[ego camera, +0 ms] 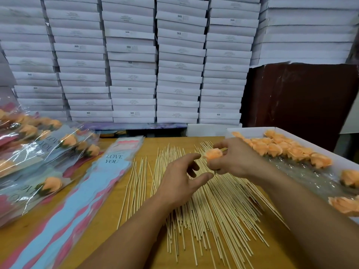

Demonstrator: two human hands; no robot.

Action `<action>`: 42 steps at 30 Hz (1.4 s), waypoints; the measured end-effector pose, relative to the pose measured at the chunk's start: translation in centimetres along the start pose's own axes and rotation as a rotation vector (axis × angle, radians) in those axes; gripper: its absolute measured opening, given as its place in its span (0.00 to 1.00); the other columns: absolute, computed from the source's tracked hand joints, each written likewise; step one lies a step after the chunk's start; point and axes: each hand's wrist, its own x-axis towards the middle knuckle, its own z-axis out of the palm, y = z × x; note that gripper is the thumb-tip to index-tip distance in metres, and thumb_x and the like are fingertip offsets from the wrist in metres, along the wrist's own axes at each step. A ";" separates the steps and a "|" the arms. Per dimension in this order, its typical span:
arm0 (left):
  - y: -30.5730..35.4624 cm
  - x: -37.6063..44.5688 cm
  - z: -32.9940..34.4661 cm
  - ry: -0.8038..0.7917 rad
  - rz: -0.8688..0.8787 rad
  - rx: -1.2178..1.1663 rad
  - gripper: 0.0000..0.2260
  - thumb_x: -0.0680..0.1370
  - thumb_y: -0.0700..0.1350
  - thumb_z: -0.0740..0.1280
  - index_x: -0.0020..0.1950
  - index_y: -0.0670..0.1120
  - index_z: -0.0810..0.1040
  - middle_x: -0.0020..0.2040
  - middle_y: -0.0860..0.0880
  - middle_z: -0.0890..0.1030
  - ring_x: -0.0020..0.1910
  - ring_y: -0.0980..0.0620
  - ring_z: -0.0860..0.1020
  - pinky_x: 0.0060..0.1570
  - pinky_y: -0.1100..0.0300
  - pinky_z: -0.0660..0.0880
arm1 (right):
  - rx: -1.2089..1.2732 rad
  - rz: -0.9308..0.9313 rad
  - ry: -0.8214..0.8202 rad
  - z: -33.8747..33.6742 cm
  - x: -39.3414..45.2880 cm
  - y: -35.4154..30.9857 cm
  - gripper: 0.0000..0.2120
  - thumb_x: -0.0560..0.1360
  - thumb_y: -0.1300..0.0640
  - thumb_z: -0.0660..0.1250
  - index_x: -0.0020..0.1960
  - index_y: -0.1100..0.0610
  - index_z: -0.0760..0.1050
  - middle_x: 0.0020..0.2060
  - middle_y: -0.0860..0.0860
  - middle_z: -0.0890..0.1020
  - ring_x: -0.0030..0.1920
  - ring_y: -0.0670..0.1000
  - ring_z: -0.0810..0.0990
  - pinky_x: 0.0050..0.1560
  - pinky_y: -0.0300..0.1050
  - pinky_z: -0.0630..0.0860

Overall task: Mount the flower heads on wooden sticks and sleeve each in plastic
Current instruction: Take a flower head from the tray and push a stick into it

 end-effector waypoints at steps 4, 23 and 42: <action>-0.1 0.1 0.0 0.025 0.025 -0.042 0.08 0.75 0.51 0.74 0.52 0.52 0.80 0.41 0.55 0.80 0.41 0.56 0.77 0.39 0.61 0.76 | -0.039 -0.018 -0.013 2.6 1.1 -0.9 0.31 0.68 0.50 0.80 0.66 0.59 0.77 0.51 0.55 0.84 0.50 0.53 0.84 0.56 0.54 0.81; -1.8 1.1 0.0 0.315 -0.387 -0.148 0.27 0.79 0.48 0.70 0.74 0.52 0.61 0.43 0.54 0.78 0.42 0.48 0.84 0.51 0.45 0.81 | -0.438 0.082 0.052 7.8 5.2 2.0 0.20 0.73 0.54 0.74 0.32 0.54 0.66 0.29 0.51 0.70 0.29 0.51 0.69 0.27 0.44 0.61; -2.2 1.2 0.2 0.300 -0.359 -0.177 0.24 0.81 0.46 0.65 0.74 0.61 0.61 0.51 0.50 0.80 0.44 0.49 0.83 0.50 0.47 0.81 | 0.317 0.275 -0.081 5.6 5.5 3.1 0.08 0.73 0.63 0.68 0.36 0.60 0.76 0.25 0.54 0.79 0.19 0.47 0.69 0.20 0.37 0.62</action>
